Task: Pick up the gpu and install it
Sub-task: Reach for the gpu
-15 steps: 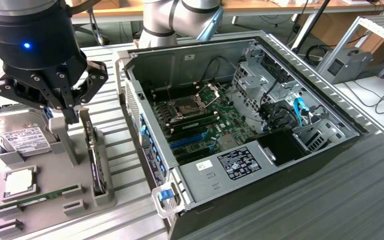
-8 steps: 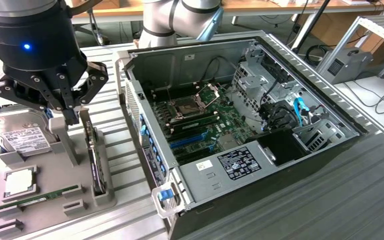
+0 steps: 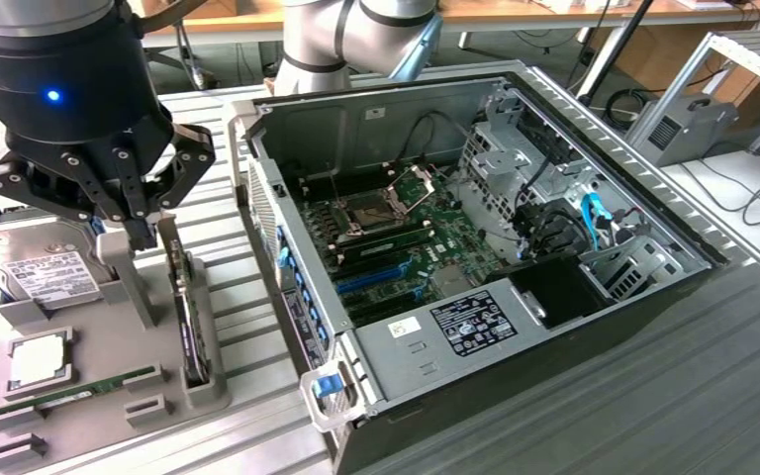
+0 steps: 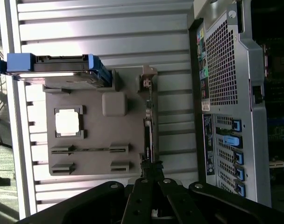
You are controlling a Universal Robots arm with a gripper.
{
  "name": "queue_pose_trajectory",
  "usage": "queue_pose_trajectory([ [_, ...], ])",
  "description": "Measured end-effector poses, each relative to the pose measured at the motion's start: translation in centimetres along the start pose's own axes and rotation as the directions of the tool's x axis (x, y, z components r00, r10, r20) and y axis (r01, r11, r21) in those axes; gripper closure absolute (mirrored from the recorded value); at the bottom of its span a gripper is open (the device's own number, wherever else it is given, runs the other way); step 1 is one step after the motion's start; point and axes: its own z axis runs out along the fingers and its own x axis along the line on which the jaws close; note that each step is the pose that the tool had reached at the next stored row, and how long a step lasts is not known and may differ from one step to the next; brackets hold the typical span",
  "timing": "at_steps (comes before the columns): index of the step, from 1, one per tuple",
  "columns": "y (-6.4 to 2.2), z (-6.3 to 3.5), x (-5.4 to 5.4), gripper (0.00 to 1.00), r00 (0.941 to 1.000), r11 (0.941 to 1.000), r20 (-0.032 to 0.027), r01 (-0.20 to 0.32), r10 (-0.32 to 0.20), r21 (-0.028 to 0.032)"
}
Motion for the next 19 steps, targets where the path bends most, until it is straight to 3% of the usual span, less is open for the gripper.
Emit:
queue_pose_trajectory([
  [19,-0.50,-0.02,-0.04,0.89,1.0000,1.0000,0.0000,0.000,0.000,0.0000],
])
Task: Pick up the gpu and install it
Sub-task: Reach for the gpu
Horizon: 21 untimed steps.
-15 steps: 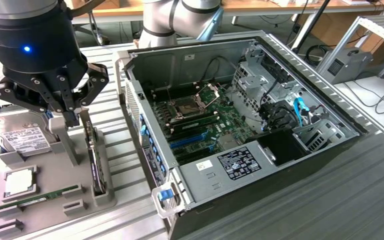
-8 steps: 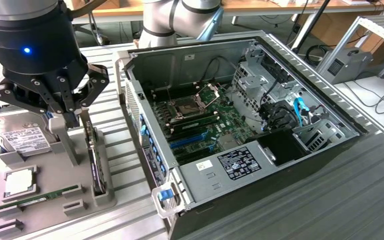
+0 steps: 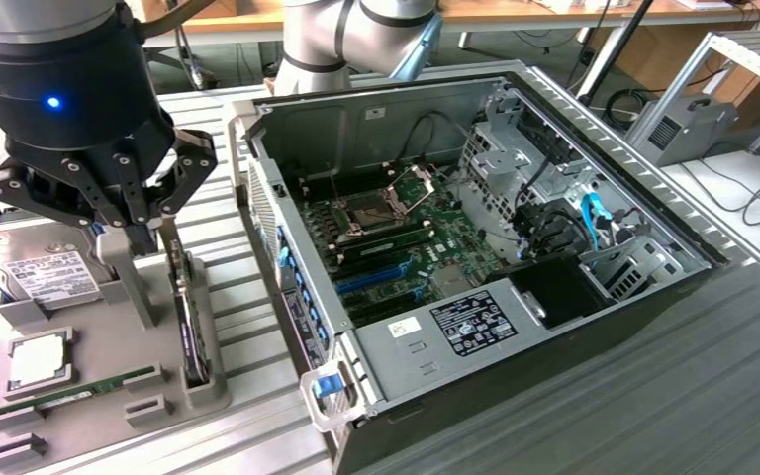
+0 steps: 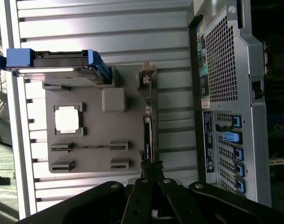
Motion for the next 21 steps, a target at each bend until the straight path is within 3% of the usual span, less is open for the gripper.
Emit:
queue_pose_trajectory([
  [21,-0.65,-0.03,-0.05,0.89,1.0000,1.0000,-0.0001,0.000,0.000,0.0000],
])
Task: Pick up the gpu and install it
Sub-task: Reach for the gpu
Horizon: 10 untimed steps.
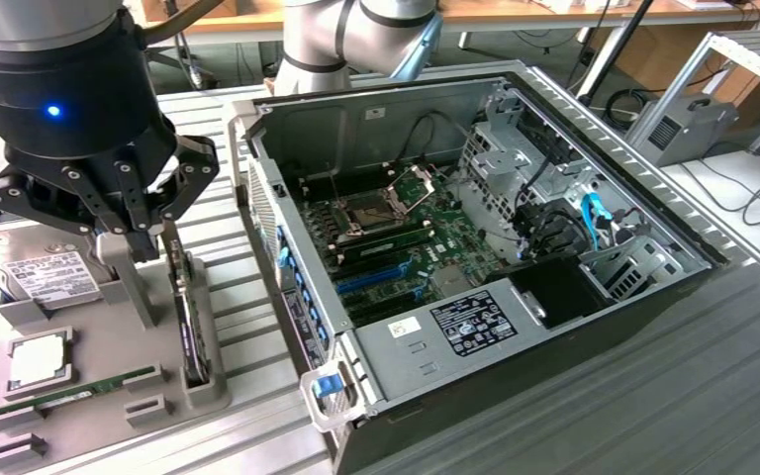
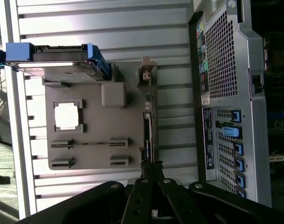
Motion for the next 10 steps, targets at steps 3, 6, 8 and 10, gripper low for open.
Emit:
queue_pose_trajectory([
  [3,-0.09,0.00,-0.01,0.89,1.0000,1.0000,0.0000,0.000,0.000,0.0000],
  [6,-0.16,-0.01,-0.01,0.89,1.0000,1.0000,0.0000,0.000,0.000,0.0000],
  [8,-0.22,-0.01,-0.02,0.89,1.0000,1.0000,0.0000,0.000,0.000,0.0000],
  [10,-0.29,-0.01,-0.02,0.89,1.0000,1.0000,0.0000,0.000,0.000,0.0000],
])
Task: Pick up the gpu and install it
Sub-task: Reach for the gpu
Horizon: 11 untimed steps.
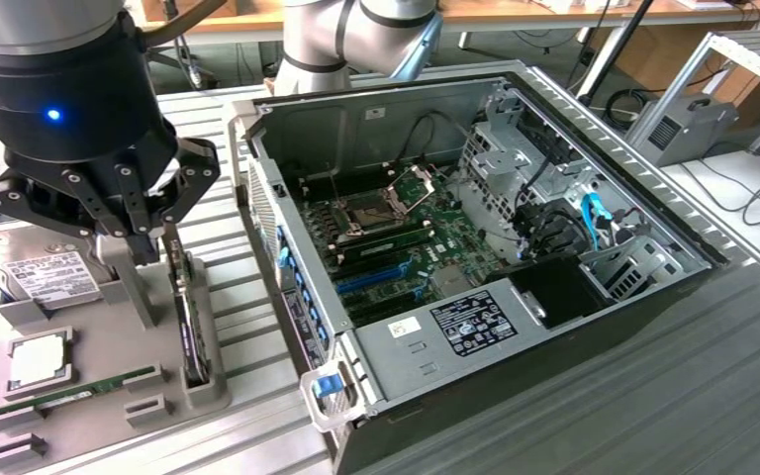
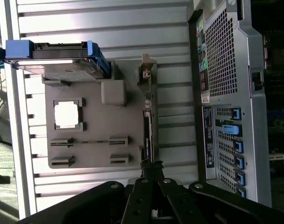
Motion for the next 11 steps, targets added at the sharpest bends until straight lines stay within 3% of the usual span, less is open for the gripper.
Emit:
queue_pose_trajectory([
  [11,-0.30,-0.02,-0.02,0.89,1.0000,1.0000,0.0000,0.000,0.000,0.0001],
])
